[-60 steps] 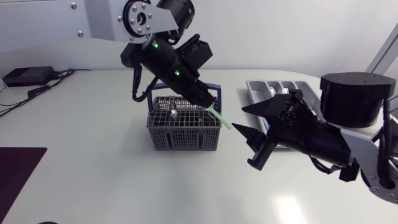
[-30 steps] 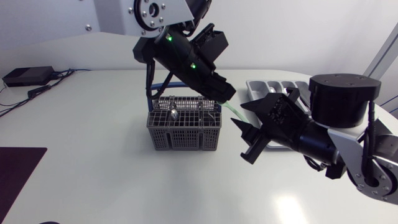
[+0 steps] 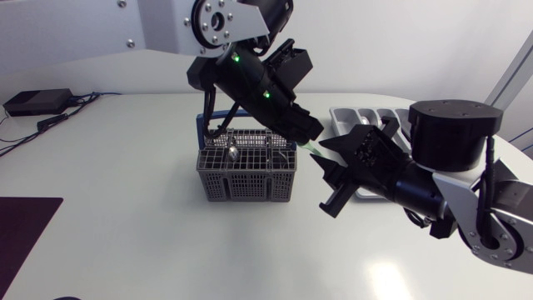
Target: Unload the cutlery basket into the drawer organizer.
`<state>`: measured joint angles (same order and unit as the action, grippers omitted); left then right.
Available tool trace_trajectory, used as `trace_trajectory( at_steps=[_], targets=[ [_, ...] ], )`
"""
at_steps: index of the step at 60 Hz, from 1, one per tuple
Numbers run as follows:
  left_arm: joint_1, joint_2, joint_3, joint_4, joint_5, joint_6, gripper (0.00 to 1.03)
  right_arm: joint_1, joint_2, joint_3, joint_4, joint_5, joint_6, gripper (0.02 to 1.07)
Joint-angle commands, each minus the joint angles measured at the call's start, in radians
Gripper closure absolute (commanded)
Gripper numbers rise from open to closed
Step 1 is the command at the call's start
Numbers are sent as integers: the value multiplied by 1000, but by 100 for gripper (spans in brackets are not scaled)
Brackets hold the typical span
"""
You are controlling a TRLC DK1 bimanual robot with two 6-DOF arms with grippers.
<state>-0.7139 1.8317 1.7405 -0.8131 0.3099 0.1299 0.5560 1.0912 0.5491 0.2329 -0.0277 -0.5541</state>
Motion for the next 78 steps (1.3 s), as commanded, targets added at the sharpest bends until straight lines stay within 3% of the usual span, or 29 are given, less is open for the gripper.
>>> trace_trajectory(
  at_steps=[1,6,32,38,40,41,42,44,56,67,78],
  targets=[
    [-7,20,22,-1,8,-30,100,9,26,-31,20,12,-10,81],
    [-9,20,21,-3,8,-33,100,10,35,-35,29,12,-15,89],
    [-18,17,22,-6,9,-38,98,18,47,-51,42,14,-27,97],
    [-13,11,27,-4,9,-42,64,18,42,-54,37,11,-29,97],
    [-12,9,28,-4,9,-42,46,18,39,-57,34,8,-29,98],
    [-12,9,28,-4,9,-42,44,18,38,-57,34,6,-29,98],
    [-12,8,30,-4,9,-42,23,18,32,-58,29,5,-29,98],
    [-12,0,31,0,9,-42,5,16,21,-63,17,0,-30,98],
    [42,-32,63,38,9,-38,4,-64,-37,-78,-49,-80,-78,98],
    [143,-40,86,81,-38,40,4,-332,-94,-58,-201,-336,-202,98],
    [202,-34,48,84,-95,275,5,-625,-56,15,-376,-566,-438,97]
  ],
)
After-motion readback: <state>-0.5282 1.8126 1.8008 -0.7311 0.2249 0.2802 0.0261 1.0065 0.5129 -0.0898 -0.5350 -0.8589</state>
